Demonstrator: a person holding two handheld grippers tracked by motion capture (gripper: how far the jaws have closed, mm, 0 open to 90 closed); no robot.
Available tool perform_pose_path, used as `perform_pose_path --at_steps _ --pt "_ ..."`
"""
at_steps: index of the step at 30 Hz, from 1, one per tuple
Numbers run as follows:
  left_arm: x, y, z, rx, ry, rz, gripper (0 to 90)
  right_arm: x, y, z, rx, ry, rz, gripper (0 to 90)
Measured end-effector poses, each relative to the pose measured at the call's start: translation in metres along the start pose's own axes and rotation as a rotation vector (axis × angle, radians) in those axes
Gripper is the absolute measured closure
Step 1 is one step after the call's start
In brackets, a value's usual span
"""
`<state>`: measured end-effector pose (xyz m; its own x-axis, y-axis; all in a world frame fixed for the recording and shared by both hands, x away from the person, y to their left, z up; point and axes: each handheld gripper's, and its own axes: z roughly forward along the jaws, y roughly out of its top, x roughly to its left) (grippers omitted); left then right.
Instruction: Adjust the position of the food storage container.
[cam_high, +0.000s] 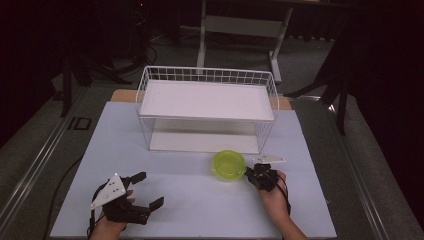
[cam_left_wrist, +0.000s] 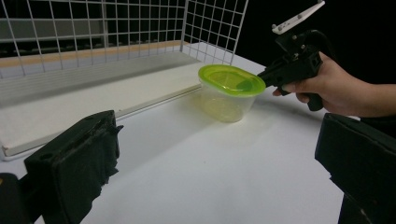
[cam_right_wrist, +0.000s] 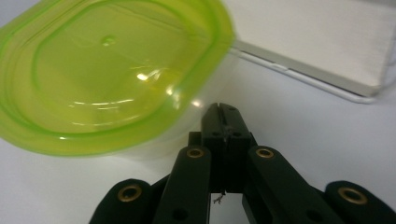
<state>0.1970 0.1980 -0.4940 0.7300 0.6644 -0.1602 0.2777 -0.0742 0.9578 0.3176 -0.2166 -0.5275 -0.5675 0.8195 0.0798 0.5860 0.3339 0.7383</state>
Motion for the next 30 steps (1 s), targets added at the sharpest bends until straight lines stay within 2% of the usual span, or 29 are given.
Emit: perform_pose_path --at_steps 4,7,17,23,30 --pt "0.0 0.0 0.001 0.001 0.001 -0.002 0.7 -0.004 -0.002 -0.002 0.004 -0.003 0.017 90.0" --pt "0.001 0.0 0.001 0.01 0.0 -0.003 0.7 -0.002 -0.004 0.001 0.011 0.012 0.025 90.0" --pt "0.001 -0.001 0.002 0.013 0.0 -0.007 0.7 0.016 0.004 0.012 0.02 0.052 0.007 90.0" --pt "0.001 0.0 0.001 0.01 -0.002 -0.009 0.7 0.031 0.013 0.023 0.016 0.079 -0.017 90.0" --pt "0.001 0.0 0.0 0.006 -0.002 -0.009 0.7 0.043 0.02 0.035 0.01 0.103 -0.026 90.0"
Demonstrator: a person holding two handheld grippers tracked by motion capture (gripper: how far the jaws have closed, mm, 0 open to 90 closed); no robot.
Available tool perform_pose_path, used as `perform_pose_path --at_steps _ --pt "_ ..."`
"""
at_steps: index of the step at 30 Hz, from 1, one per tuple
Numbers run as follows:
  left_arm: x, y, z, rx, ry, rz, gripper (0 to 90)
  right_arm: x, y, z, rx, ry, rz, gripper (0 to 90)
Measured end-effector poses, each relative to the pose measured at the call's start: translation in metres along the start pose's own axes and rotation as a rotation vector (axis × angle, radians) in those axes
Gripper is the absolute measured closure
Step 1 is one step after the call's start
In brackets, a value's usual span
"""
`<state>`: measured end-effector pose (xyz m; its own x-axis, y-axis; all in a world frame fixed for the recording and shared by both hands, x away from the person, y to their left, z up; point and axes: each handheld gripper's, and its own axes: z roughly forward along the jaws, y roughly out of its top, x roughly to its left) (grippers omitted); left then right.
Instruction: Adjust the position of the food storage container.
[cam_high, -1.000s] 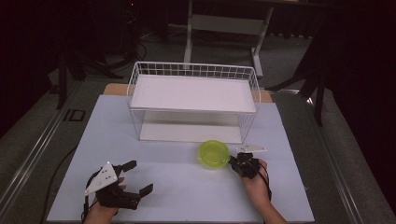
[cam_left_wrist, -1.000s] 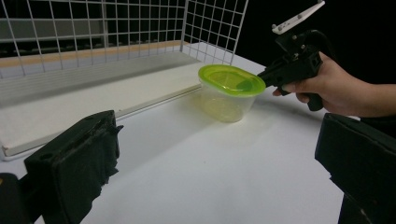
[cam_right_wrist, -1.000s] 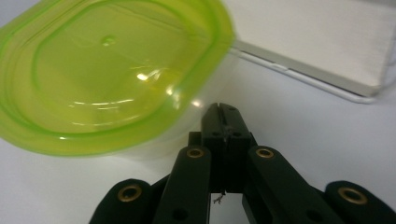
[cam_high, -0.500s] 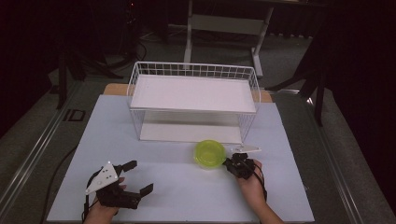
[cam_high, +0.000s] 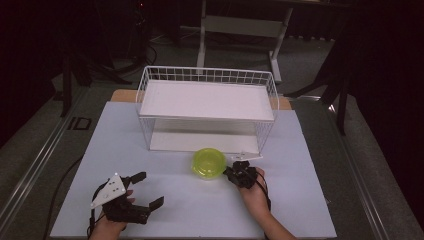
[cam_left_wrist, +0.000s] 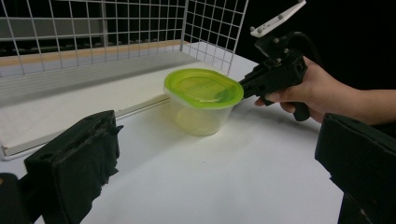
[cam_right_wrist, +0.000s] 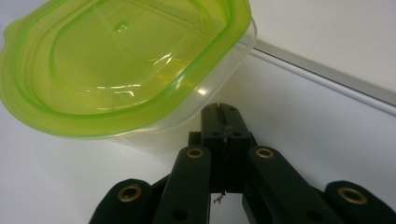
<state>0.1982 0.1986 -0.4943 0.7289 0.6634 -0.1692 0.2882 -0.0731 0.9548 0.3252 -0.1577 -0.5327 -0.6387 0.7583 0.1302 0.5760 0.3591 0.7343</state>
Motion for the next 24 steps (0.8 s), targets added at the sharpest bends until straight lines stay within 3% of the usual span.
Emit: perform_pose_path --at_steps 10,17,22,24 --pt "0.0 0.0 0.0 0.0 -0.001 0.003 0.7 0.016 0.011 0.016 0.008 0.033 -0.013 90.0" --pt "0.0 0.0 0.0 0.008 -0.004 0.006 0.7 0.019 0.014 0.024 0.004 0.039 -0.004 90.0" --pt "0.0 -0.001 0.001 0.009 -0.016 -0.002 0.7 0.018 0.012 0.018 -0.004 0.028 -0.006 89.6" --pt "0.0 -0.002 0.003 0.02 -0.022 -0.001 0.7 0.015 0.007 0.007 -0.016 0.013 -0.016 85.4"
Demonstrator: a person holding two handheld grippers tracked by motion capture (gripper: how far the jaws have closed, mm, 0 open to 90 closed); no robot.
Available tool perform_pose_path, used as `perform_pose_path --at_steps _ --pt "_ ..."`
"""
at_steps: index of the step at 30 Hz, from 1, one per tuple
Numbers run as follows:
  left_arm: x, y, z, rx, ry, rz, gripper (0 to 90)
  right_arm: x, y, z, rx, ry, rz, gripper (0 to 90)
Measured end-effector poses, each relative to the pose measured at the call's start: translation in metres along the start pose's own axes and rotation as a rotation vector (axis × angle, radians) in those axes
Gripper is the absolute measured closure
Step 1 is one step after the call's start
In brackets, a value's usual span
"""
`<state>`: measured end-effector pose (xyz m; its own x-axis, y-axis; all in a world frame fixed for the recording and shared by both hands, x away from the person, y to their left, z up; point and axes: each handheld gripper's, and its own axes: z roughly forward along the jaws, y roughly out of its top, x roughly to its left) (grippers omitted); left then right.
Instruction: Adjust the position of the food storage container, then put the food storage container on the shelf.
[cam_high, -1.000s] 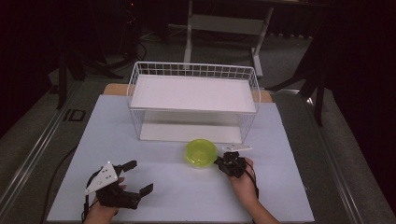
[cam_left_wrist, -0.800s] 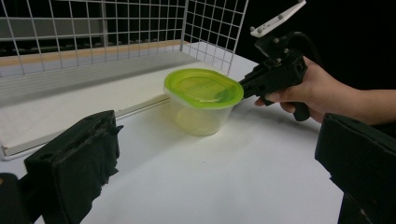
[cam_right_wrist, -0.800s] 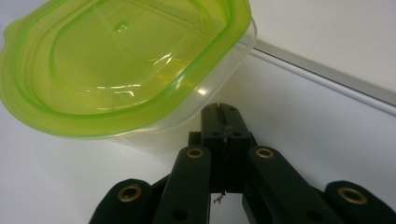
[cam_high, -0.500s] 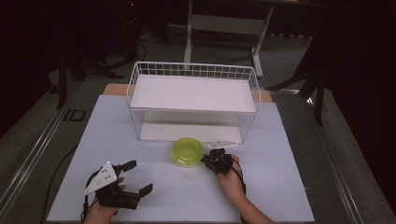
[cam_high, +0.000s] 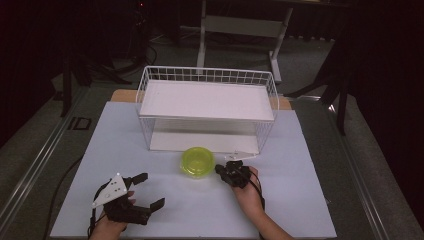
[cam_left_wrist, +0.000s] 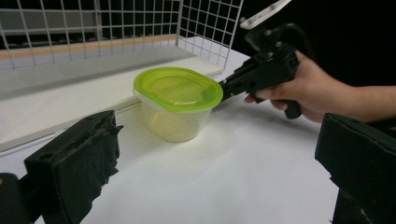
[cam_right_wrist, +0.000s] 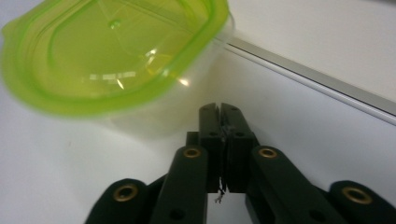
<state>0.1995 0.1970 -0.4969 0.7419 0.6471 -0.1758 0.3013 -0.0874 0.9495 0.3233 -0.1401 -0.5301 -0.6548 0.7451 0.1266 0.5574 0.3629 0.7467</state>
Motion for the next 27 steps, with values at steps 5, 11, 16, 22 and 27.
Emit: perform_pose_path --at_steps 5,11,16,22,27 --pt "-0.001 0.0 0.004 0.015 -0.004 0.006 0.7 -0.001 -0.011 -0.03 -0.04 0.023 -0.013 78.0" --pt "-0.002 0.003 0.008 0.044 -0.007 0.039 0.7 0.003 -0.018 -0.059 -0.093 0.049 -0.018 48.6" --pt "-0.004 0.01 0.012 0.066 -0.041 0.029 0.7 0.013 -0.018 -0.077 -0.163 0.086 -0.032 24.1" --pt "-0.006 0.02 0.015 0.076 -0.075 0.003 0.7 0.022 -0.012 -0.084 -0.207 0.122 -0.062 14.1" --pt "-0.003 0.033 0.018 0.069 -0.06 0.014 0.7 0.025 -0.001 -0.087 -0.242 0.118 -0.09 16.5"
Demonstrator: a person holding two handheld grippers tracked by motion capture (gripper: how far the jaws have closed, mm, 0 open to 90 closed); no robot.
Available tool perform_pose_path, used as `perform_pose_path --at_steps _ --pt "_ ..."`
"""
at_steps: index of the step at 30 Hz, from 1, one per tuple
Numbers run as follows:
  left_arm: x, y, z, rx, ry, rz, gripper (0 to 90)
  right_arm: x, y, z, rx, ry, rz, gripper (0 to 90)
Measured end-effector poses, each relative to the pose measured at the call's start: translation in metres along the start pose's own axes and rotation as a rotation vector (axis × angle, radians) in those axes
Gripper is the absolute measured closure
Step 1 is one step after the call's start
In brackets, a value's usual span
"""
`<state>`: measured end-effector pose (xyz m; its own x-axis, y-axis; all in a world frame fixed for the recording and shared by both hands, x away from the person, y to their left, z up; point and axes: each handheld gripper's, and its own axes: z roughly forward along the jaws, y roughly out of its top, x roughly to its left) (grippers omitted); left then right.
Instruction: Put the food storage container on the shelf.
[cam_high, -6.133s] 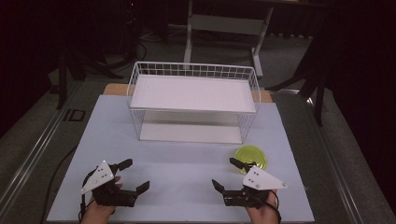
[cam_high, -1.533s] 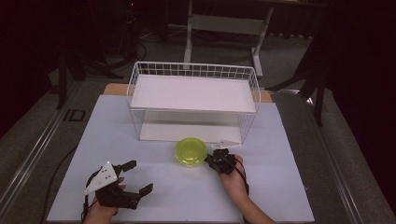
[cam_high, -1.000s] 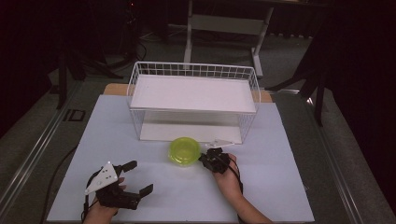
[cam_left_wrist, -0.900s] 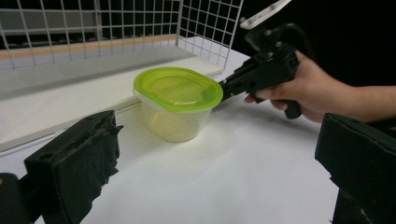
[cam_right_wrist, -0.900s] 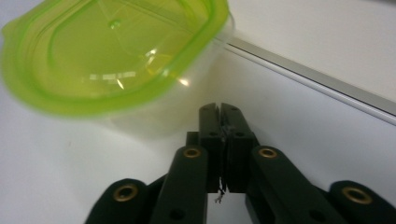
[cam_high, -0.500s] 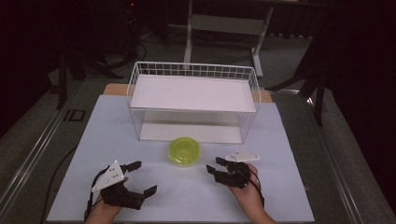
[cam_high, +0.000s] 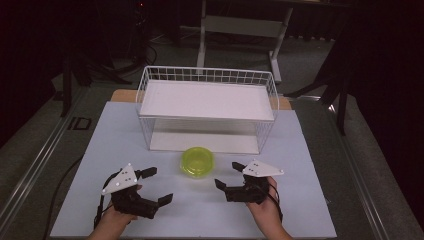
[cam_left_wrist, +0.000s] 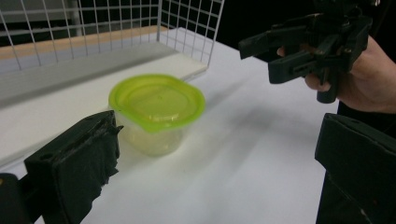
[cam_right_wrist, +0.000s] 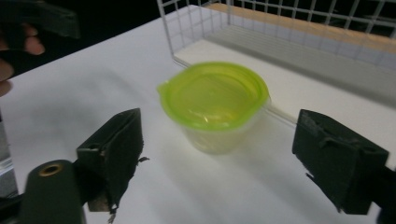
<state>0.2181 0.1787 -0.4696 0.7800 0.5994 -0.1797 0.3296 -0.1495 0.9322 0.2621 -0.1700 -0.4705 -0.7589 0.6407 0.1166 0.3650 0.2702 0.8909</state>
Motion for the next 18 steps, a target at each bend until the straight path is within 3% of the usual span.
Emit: perform_pose_path --at_steps 3,6,9,13,18 --pt "0.004 0.008 0.004 0.013 0.006 -0.006 0.7 -0.001 0.009 0.002 -0.03 -0.005 -0.04 19.5" --pt "0.01 0.015 0.01 0.015 0.025 -0.018 0.7 -0.002 0.013 0.003 -0.041 -0.02 -0.042 19.6" --pt "0.015 0.022 0.015 -0.001 0.027 -0.04 0.7 -0.004 0.019 0.005 -0.052 -0.031 -0.028 20.6" --pt "0.019 0.03 0.026 0.008 0.042 -0.033 0.7 -0.011 0.024 0.014 -0.059 -0.034 -0.028 21.6" --pt "0.026 0.036 0.039 0.034 0.048 -0.053 0.7 -0.025 0.028 0.026 -0.053 -0.003 0.019 21.5"
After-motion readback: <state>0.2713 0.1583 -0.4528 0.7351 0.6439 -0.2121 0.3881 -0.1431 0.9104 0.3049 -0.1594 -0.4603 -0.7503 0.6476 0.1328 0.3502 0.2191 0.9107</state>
